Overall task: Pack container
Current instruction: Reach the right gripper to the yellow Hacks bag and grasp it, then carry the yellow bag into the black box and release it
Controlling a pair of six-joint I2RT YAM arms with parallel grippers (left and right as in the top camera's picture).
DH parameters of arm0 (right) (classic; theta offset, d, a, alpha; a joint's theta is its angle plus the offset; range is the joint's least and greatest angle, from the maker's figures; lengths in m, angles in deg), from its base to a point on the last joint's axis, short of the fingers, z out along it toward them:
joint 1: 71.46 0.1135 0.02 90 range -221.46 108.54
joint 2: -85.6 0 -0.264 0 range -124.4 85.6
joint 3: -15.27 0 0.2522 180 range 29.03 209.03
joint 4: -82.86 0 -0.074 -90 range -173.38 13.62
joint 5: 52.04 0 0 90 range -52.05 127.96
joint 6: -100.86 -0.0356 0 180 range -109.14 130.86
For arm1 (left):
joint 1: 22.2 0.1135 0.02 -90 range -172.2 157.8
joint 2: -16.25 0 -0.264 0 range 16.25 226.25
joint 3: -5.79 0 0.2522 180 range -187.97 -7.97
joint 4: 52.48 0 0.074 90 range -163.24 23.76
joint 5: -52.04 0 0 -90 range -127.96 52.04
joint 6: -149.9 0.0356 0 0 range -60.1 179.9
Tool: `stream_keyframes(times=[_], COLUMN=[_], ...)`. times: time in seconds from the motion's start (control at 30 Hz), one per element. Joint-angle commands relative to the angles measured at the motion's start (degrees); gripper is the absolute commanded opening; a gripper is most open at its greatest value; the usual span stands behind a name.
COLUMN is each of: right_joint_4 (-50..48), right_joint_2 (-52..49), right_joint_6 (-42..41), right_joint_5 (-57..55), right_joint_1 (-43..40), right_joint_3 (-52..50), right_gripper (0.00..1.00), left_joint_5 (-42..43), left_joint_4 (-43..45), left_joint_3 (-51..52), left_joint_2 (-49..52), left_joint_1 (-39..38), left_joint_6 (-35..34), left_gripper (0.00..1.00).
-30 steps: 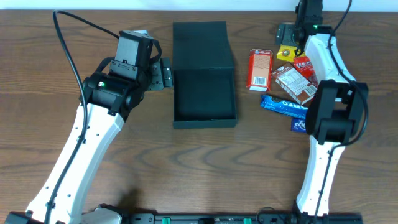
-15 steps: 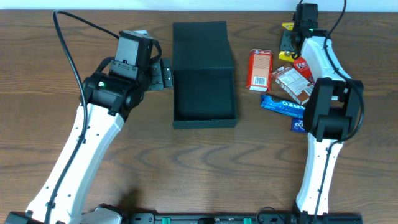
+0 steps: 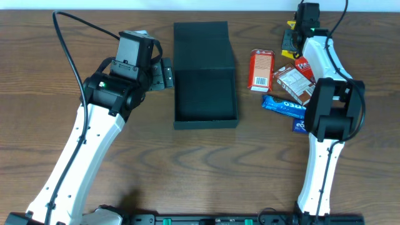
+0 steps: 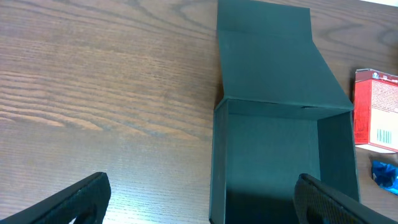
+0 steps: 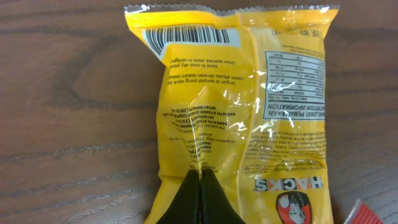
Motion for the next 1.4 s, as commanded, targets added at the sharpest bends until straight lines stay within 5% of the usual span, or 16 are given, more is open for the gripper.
stream_keyframes(times=[0.0, 0.53, 0.83, 0.97, 1.17, 1.37], right_joint_4=[2.0, 30.0, 46.2, 48.6, 35.7, 25.8], right_joint_2=[-1.7, -1.3, 10.5, 22.8, 48.5, 47.8], right_joint_6=[0.2, 0.1, -3.4, -3.3, -4.5, -24.9], right_joint_5=[-0.5, -0.7, 1.4, -0.6, -3.8, -4.0], right_joint_1=[-0.2, 5.0, 14.7, 18.5, 19.9, 33.1], right_joint_3=[3.6, 43.4, 44.9, 35.5, -5.5, -25.2], right_gripper=[0.01, 0.01, 0.01, 0.01, 0.02, 0.01], left_joint_5=[-0.4, -3.7, -6.8, -8.1, -8.4, -8.4], left_joint_4=[0.1, 0.0, -4.6, -6.4, -10.0, -9.9], left_joint_3=[0.0, -0.1, -4.1, -4.9, -4.9, -4.9], left_joint_2=[0.3, 0.3, 0.2, -0.9, -1.4, -2.0], left_joint_1=[0.1, 0.1, 0.1, 0.1, 0.1, 1.3], left_joint_6=[-0.4, -0.3, 7.2, 9.8, 10.3, 4.6], left_gripper=[0.95, 0.95, 0.95, 0.95, 0.96, 0.96])
